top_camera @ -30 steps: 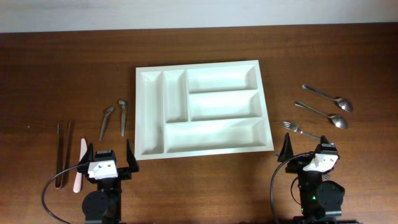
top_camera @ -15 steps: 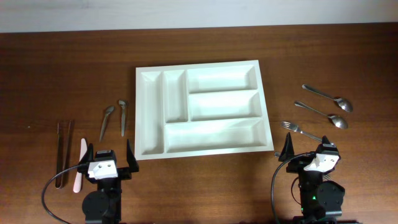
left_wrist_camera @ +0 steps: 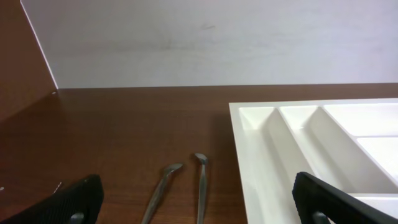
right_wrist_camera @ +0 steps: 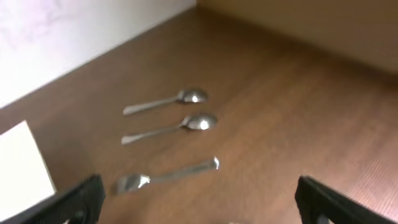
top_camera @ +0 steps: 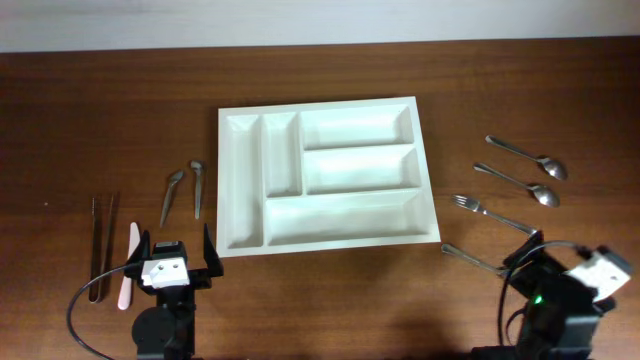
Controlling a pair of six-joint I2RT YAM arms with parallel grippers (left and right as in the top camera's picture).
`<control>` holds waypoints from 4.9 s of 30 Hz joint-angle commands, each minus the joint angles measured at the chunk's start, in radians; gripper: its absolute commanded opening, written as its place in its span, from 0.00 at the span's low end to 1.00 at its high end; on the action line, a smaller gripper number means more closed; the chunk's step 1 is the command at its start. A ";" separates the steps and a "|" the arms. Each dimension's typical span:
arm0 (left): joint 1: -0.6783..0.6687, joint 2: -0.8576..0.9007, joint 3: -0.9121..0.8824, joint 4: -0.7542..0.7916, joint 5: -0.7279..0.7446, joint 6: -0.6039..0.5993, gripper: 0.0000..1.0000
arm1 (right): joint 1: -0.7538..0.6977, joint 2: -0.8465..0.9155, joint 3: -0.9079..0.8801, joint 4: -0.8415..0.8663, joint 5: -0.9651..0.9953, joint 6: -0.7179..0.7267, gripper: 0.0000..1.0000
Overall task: Pack container
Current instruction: 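Move the right gripper over the forks right of the tray, then lower the right gripper and grasp the lower fork, then carry the fork into the tray's middle compartment and release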
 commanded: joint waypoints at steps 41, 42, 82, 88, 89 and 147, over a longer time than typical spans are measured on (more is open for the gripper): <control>0.006 -0.008 -0.002 -0.004 0.000 0.012 0.99 | -0.250 1.177 0.259 -0.163 -0.485 1.208 0.99; 0.006 -0.008 -0.002 -0.004 0.000 0.012 0.99 | -0.250 1.182 0.253 -0.163 -0.475 1.224 0.99; 0.006 -0.008 -0.002 -0.004 0.000 0.012 0.99 | -0.095 1.182 -0.005 0.177 -0.407 1.331 0.88; 0.006 -0.008 -0.002 -0.004 0.000 0.012 0.99 | -0.095 1.182 -0.040 0.182 -0.438 1.373 0.93; 0.006 -0.008 -0.002 -0.004 0.000 0.012 0.99 | -0.095 1.182 -0.040 0.181 -0.443 1.372 0.94; 0.006 -0.008 -0.003 -0.004 0.000 0.012 0.99 | -0.224 1.182 0.227 -0.129 -0.391 1.180 0.04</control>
